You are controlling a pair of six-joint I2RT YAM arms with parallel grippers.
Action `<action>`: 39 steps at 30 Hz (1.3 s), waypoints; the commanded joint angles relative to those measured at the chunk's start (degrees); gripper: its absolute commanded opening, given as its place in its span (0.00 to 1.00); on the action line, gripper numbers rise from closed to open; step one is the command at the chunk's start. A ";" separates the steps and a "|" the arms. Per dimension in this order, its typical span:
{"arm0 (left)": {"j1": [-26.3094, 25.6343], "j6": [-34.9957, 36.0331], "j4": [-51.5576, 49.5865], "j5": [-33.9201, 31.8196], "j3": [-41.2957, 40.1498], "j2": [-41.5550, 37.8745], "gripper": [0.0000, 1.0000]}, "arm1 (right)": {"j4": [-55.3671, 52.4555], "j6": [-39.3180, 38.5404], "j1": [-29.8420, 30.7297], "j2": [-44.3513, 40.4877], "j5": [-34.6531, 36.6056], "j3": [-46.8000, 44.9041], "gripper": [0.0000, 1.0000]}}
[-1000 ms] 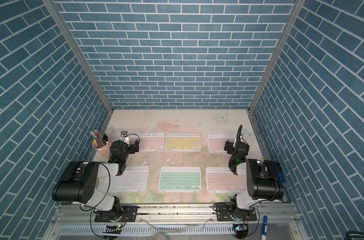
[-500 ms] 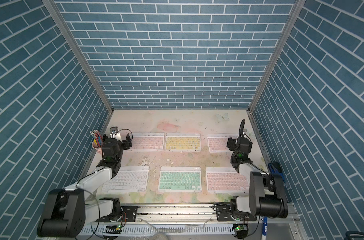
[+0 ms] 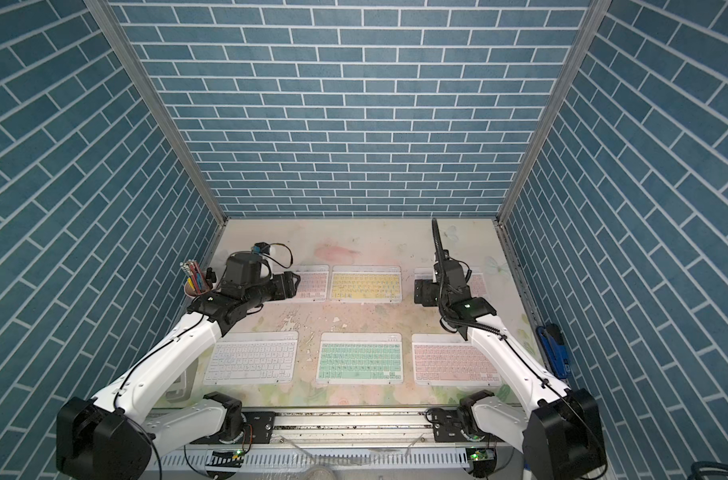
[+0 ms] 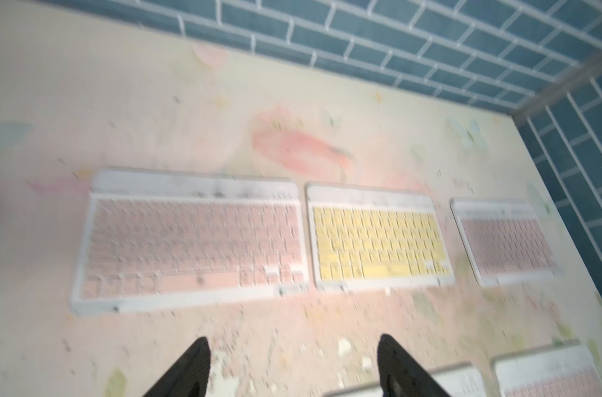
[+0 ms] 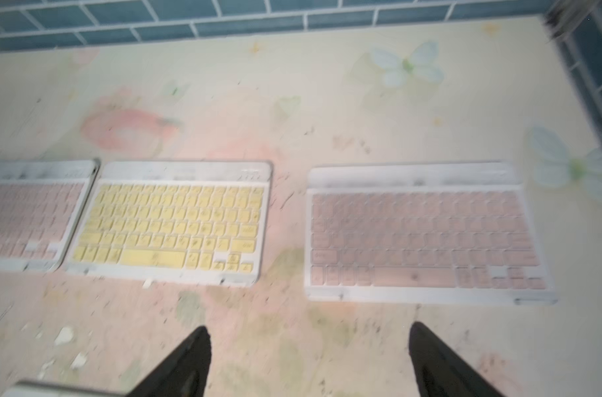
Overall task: Stack the numeric keypads
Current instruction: Pick up the numeric keypad from the center of the board.
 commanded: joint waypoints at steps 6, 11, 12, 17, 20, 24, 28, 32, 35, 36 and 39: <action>-15.25 -9.35 -10.31 3.92 -9.44 -8.03 0.78 | -17.96 13.25 11.94 -6.62 -5.58 -3.45 0.87; -18.16 -13.05 -7.43 5.96 -15.59 -11.42 0.78 | -17.90 20.77 17.49 -7.67 -5.21 -6.40 0.86; -18.46 -13.51 -6.74 6.40 -16.22 -11.48 0.78 | -16.58 21.92 18.32 -7.49 -6.15 -7.17 0.85; -20.98 -15.53 -2.42 6.99 -18.09 -8.40 0.78 | -11.72 25.44 23.32 -4.17 -7.25 -8.92 0.85; -21.96 -15.79 0.06 8.39 -18.51 -5.70 0.78 | -11.07 26.72 24.12 -3.00 -6.98 -9.17 0.85; -22.62 -15.53 1.92 10.33 -18.73 -2.60 0.78 | -8.17 29.55 24.29 -3.17 -8.59 -11.32 0.85; -23.05 -14.94 2.22 11.88 -19.18 -0.36 0.78 | -5.49 32.12 24.92 -3.08 -9.55 -13.04 0.85; -23.42 -14.88 3.25 13.13 -20.07 1.01 0.78 | -3.21 34.78 25.87 -2.66 -10.08 -14.84 0.85; -24.18 -14.83 4.40 13.75 -20.62 2.19 0.78 | -2.72 36.03 26.78 -2.39 -9.71 -15.54 0.85; -24.29 -14.85 4.66 13.78 -20.79 2.65 0.78 | -2.51 36.29 26.99 -2.14 -9.58 -15.59 0.85; -24.95 -15.11 6.57 13.97 -21.30 3.79 0.78 | -2.06 36.84 27.70 -0.75 -9.21 -15.92 0.85</action>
